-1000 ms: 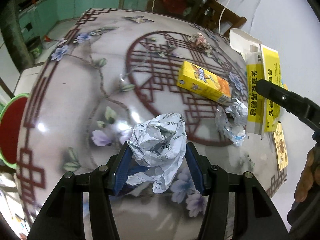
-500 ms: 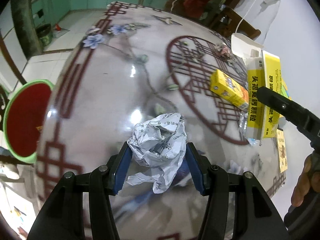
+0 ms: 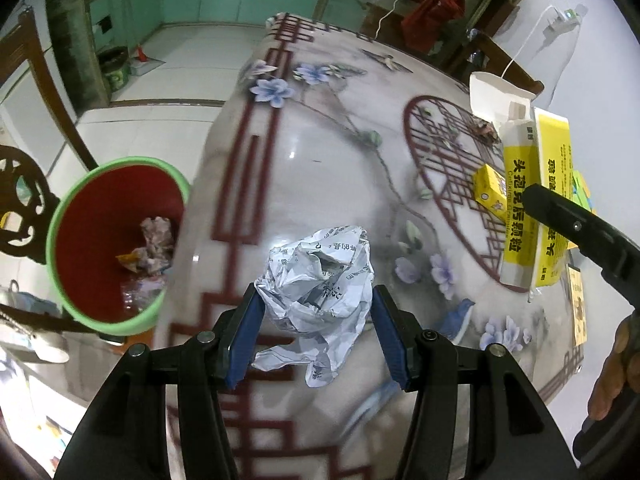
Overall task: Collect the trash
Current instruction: 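Carry both items over the red bucket and open both grippers to drop them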
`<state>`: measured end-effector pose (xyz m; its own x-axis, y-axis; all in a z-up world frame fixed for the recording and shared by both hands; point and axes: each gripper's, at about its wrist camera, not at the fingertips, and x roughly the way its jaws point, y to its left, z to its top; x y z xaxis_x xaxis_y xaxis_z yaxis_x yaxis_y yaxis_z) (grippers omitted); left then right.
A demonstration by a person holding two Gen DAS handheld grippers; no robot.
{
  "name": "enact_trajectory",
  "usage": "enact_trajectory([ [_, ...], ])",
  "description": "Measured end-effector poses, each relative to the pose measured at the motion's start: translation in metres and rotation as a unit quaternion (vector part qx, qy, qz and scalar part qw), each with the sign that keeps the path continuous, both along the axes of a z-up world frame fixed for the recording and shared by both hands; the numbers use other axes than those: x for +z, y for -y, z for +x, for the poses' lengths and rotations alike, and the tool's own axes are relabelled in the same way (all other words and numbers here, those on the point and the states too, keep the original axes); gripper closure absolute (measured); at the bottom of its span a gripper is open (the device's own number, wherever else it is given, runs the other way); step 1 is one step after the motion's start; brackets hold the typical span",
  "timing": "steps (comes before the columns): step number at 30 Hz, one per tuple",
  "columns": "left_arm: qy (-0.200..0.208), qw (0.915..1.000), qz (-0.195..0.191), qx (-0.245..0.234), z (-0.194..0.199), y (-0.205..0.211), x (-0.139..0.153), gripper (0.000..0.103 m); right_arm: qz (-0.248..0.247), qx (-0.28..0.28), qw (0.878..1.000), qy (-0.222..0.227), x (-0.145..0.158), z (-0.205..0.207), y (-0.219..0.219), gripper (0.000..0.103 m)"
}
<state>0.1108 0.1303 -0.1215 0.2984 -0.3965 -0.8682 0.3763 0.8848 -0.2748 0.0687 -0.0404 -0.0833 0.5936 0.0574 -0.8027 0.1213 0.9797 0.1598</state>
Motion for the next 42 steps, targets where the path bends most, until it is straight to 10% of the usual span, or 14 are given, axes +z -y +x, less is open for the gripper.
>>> enact_trajectory([
  [42,-0.030,0.9882,0.025,0.148,0.068,-0.180,-0.043,0.050,-0.028,0.142,0.989,-0.031,-0.021,0.076,-0.200,0.065],
])
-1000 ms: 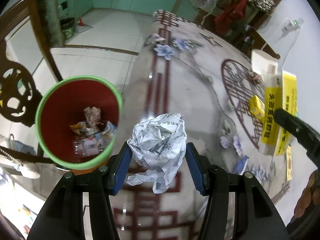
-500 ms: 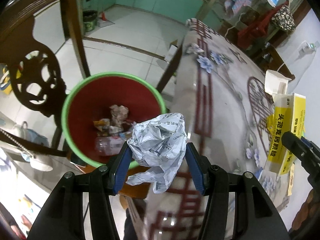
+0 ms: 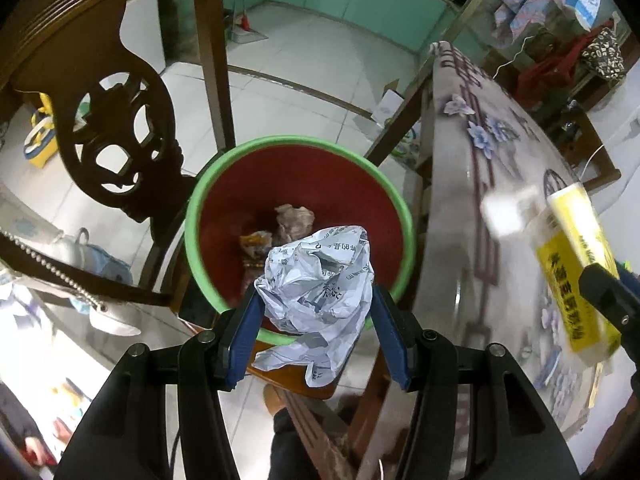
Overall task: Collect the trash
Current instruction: 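Carry both items over the red bucket and open both grippers to drop them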
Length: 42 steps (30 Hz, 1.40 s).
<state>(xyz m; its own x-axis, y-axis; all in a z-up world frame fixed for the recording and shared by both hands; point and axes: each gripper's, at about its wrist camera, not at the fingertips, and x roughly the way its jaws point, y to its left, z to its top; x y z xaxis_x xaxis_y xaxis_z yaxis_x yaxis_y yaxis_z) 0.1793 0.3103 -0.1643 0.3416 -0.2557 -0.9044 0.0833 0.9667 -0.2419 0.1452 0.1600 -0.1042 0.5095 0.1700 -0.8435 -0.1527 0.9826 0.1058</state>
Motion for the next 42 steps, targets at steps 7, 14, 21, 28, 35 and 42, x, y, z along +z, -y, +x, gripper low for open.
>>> enact_trajectory([
  [7,0.000,1.0000,0.004,-0.001,0.015,-0.005,-0.002,0.050,-0.010,0.027,1.000,-0.002,-0.007,0.024,-0.021,0.065],
  [14,-0.001,1.0000,0.005,-0.003,0.027,-0.006,-0.004,0.050,-0.018,0.033,0.999,-0.004,-0.012,0.043,-0.026,0.065],
  [21,-0.002,1.0000,0.002,0.007,0.032,-0.009,-0.004,0.050,-0.026,0.038,0.999,0.008,-0.009,0.052,-0.032,0.065],
  [28,0.004,1.0000,0.004,0.002,0.036,-0.004,-0.002,0.050,-0.028,0.043,0.999,0.019,-0.005,0.052,-0.031,0.065],
  [35,0.008,1.0000,0.002,0.005,0.038,-0.002,0.001,0.037,-0.025,0.040,0.999,0.023,-0.005,0.053,-0.027,0.063],
  [42,0.015,0.9998,0.008,0.004,0.033,-0.002,0.006,0.037,-0.022,0.030,0.999,0.031,0.002,0.046,-0.019,0.063],
])
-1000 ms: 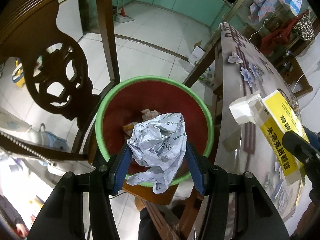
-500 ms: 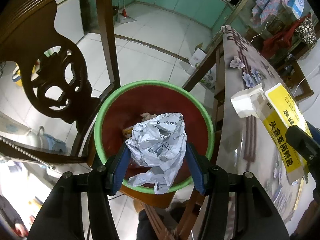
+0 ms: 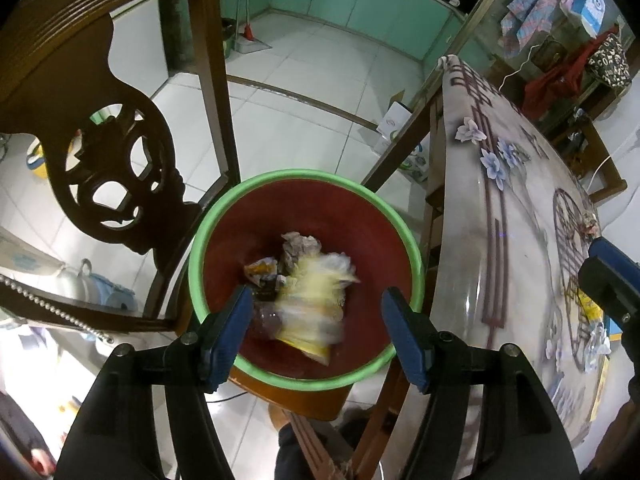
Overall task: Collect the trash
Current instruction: 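Carry both items over the red bucket and open both grippers to drop them, then grasp the clear plastic bag with the left gripper while the right gripper reaches toward white crumpled paper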
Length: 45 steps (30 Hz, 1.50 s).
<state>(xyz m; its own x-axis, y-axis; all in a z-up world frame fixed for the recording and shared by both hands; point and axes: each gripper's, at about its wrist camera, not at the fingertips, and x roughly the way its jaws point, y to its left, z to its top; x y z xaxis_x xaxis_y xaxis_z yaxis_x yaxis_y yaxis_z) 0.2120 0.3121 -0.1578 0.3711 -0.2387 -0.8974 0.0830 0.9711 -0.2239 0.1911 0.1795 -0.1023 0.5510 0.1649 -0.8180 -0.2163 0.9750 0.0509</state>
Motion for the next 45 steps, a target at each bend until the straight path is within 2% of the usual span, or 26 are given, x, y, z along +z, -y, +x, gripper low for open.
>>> enact_trajectory([
  [13,0.010,0.9999,0.002,-0.010,-0.015,0.020,0.012,0.037,-0.009,-0.012,1.000,0.013,0.015,-0.024,0.016,0.063],
  [22,0.010,0.9994,0.013,-0.030,-0.038,0.056,0.018,0.037,0.007,-0.037,0.999,0.013,0.015,-0.047,0.055,0.063],
  [30,0.008,0.9977,0.024,-0.063,-0.061,0.116,0.022,0.037,0.022,-0.066,0.998,0.007,0.010,-0.077,0.112,0.063],
  [45,0.018,0.9914,0.023,-0.127,-0.110,0.257,0.036,0.037,0.035,-0.125,0.992,-0.004,0.003,-0.137,0.266,0.063],
])
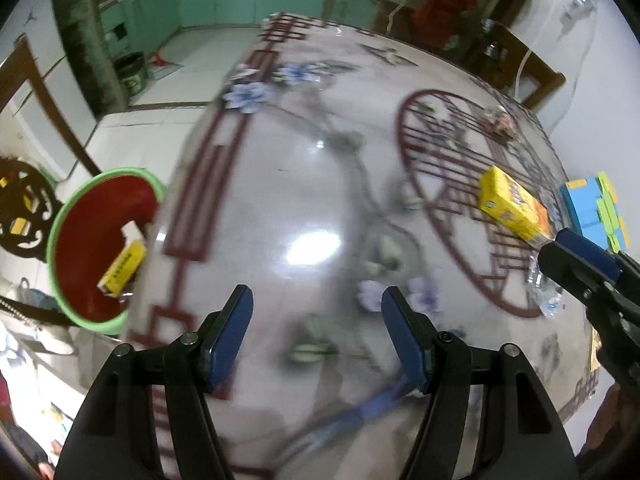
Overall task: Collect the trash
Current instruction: 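Grasp the clear plastic bag with the left gripper while the right gripper reaches toward white crumpled paper, then close the right gripper on the white crumpled paper and lift it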
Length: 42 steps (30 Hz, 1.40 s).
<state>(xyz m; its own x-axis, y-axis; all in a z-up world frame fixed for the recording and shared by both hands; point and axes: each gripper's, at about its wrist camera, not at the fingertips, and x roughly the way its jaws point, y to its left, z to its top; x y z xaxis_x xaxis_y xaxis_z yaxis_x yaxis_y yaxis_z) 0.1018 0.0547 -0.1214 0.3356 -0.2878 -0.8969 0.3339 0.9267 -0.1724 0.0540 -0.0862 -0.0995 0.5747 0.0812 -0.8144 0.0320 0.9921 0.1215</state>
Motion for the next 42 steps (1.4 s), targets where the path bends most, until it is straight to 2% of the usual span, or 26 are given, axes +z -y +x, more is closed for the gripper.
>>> enact_trajectory([
  [6,-0.008,0.9998,0.008,-0.013,-0.022,0.046,-0.005,0.037,-0.012,-0.066,0.997,-0.024,-0.019,-0.033,0.096,0.063],
  [11,-0.022,0.9991,0.009,-0.036,-0.036,0.088,-0.010,0.037,-0.007,-0.151,0.987,-0.050,-0.041,-0.061,0.187,0.063],
  [12,-0.026,0.9988,0.007,-0.040,-0.038,0.095,-0.011,0.037,-0.003,-0.161,0.985,-0.055,-0.044,-0.064,0.198,0.061],
  [13,-0.029,0.9985,0.006,-0.046,-0.040,0.105,-0.011,0.037,0.004,-0.172,0.983,-0.065,-0.050,-0.067,0.212,0.054],
  [14,-0.030,0.9982,0.006,-0.051,-0.042,0.112,-0.011,0.037,0.008,-0.176,0.982,-0.072,-0.055,-0.068,0.220,0.051],
  [20,-0.039,0.9947,0.000,-0.095,-0.046,0.166,-0.010,0.037,0.045,-0.163,0.982,-0.089,-0.082,-0.067,0.241,0.053],
  [21,-0.043,0.9938,-0.002,-0.103,-0.047,0.176,-0.010,0.037,0.048,-0.161,0.982,-0.089,-0.085,-0.065,0.242,0.055],
  [24,-0.053,0.9907,-0.006,-0.125,-0.049,0.200,-0.013,0.037,0.049,-0.156,0.984,-0.077,-0.085,-0.065,0.248,0.070],
  [26,-0.063,0.9880,-0.008,-0.141,-0.051,0.218,-0.018,0.037,0.059,-0.161,0.983,-0.067,-0.084,-0.068,0.257,0.098],
  [33,-0.116,0.9800,-0.020,-0.161,-0.054,0.261,-0.045,0.037,0.071,-0.195,0.977,-0.042,-0.071,-0.084,0.283,0.095],
  [34,-0.122,0.9788,-0.022,-0.163,-0.054,0.265,-0.049,0.040,0.072,-0.202,0.976,-0.039,-0.070,-0.086,0.286,0.091],
  [35,-0.127,0.9779,-0.023,-0.164,-0.054,0.267,-0.053,0.054,0.075,-0.208,0.974,-0.040,-0.070,-0.088,0.289,0.081],
  [36,-0.132,0.9771,-0.024,-0.165,-0.054,0.269,-0.056,0.062,0.079,-0.214,0.973,-0.041,-0.070,-0.091,0.292,0.075],
  [37,-0.127,0.9773,-0.028,-0.167,-0.054,0.269,-0.055,0.077,0.080,-0.220,0.971,-0.040,-0.071,-0.093,0.295,0.065],
  [38,-0.134,0.9753,-0.033,-0.172,-0.053,0.269,-0.056,0.087,0.080,-0.224,0.971,-0.040,-0.071,-0.095,0.297,0.061],
  [42,-0.129,0.9771,-0.048,-0.162,-0.052,0.259,-0.048,0.093,0.086,-0.235,0.967,-0.045,-0.071,-0.103,0.303,0.059],
])
